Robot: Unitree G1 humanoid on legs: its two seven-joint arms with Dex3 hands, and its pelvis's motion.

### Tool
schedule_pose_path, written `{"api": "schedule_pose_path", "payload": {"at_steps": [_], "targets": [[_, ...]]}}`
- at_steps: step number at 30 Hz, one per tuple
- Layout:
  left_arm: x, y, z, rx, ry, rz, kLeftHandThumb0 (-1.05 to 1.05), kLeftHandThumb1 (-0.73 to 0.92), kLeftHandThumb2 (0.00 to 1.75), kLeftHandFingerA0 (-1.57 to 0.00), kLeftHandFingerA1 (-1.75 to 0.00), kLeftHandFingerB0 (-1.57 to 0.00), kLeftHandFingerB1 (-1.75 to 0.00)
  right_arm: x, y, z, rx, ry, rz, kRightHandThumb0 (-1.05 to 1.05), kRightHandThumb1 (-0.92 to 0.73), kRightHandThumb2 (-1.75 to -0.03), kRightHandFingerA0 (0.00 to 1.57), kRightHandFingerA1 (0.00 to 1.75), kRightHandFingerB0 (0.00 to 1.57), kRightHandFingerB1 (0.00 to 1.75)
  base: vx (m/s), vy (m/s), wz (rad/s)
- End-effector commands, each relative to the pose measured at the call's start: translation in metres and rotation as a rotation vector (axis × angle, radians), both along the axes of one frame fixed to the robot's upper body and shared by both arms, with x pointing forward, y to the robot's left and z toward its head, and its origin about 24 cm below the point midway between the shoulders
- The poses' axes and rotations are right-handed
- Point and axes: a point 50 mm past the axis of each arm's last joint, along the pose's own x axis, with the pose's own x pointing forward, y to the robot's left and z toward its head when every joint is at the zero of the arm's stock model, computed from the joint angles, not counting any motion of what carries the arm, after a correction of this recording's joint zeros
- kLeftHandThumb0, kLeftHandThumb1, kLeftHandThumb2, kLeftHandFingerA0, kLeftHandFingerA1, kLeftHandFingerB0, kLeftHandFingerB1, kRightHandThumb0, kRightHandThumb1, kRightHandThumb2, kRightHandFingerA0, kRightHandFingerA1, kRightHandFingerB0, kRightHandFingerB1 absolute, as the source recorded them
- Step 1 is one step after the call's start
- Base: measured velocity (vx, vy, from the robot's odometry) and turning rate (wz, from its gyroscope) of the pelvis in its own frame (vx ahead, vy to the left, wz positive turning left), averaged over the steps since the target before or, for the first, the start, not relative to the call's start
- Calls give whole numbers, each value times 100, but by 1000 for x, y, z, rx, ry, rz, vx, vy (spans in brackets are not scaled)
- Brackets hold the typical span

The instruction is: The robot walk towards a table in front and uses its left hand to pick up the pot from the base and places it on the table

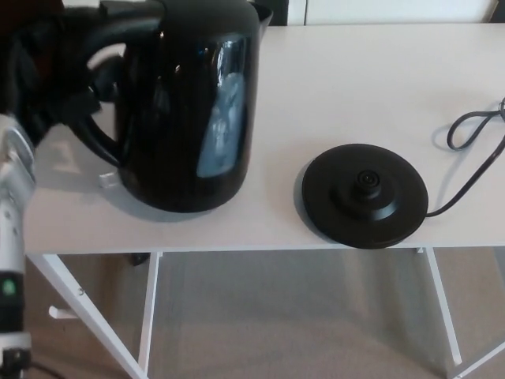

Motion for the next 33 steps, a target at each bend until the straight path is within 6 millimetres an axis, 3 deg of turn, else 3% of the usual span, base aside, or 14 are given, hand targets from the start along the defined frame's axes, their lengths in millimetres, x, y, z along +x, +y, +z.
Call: {"api": "schedule_pose_path", "payload": {"at_steps": [1,3,4,5,6,8,15,16,22,24,27,30,32,33], "targets": [[-11,-20,3,196,71,-476,-65,39,71,0,-4,0,0,2,-6,4,-26,-9,1,-103,-41,-71,113,59,111,56,0,0,0],[-12,-23,5,274,86,-534,-61,41,66,0,0,0,0,2,-5,5,-24,-13,3,-102,-40,-71,113,59,111,55,0,0,0],[-13,-25,7,326,96,-571,-72,42,74,0,0,0,0,3,-5,5,-26,-13,8,-105,-44,-63,107,60,105,58,0,0,0],[-13,-27,8,400,110,-616,-82,51,56,0,0,0,0,4,-5,6,-29,-12,11,-103,-40,-71,112,58,111,55,0,0,0],[-13,-29,8,470,125,-656,-82,51,56,0,0,0,0,5,-6,6,-30,-11,12,-103,-40,-71,112,58,111,55,0,0,0],[-14,-32,5,574,142,-736,-103,54,63,0,0,0,0,5,-6,6,-20,-21,2,-102,-40,-71,112,58,110,55,0,0,0],[-13,-29,5,693,177,-807,-103,58,59,0,0,0,0,5,-6,7,-23,-20,4,-102,-39,-70,112,57,111,54,0,0,0],[-13,-27,7,682,184,-809,-103,58,59,0,0,0,0,6,-7,7,-24,-21,5,-33,9,-71,97,87,95,85,0,0,0],[-25,-5,35,591,145,-760,-92,58,59,0,0,0,0,6,-5,6,-35,-10,15,-32,10,-70,99,88,95,85,0,0,0],[-36,9,44,569,117,-723,-96,61,58,0,0,0,0,4,-4,4,-41,-3,18,-32,11,-70,98,88,95,85,0,0,0],[-58,51,46,519,52,-629,-103,60,61,0,0,0,0,5,-6,5,-32,-7,4,-31,12,-70,99,88,96,86,0,0,0],[-96,98,41,449,44,-508,-104,62,61,0,0,0,0,0,-7,4,-28,5,8,-31,11,-70,100,89,96,86,0,0,0],[-115,120,37,354,55,-452,-104,55,63,0,0,0,0,-1,-7,4,-17,10,-3,-30,12,-69,100,89,97,86,0,0,0],[-138,139,31,285,57,-408,-99,55,60,0,0,0,0,-4,-8,3,-26,23,1,-31,11,-70,99,88,96,86,0,0,0]]}}
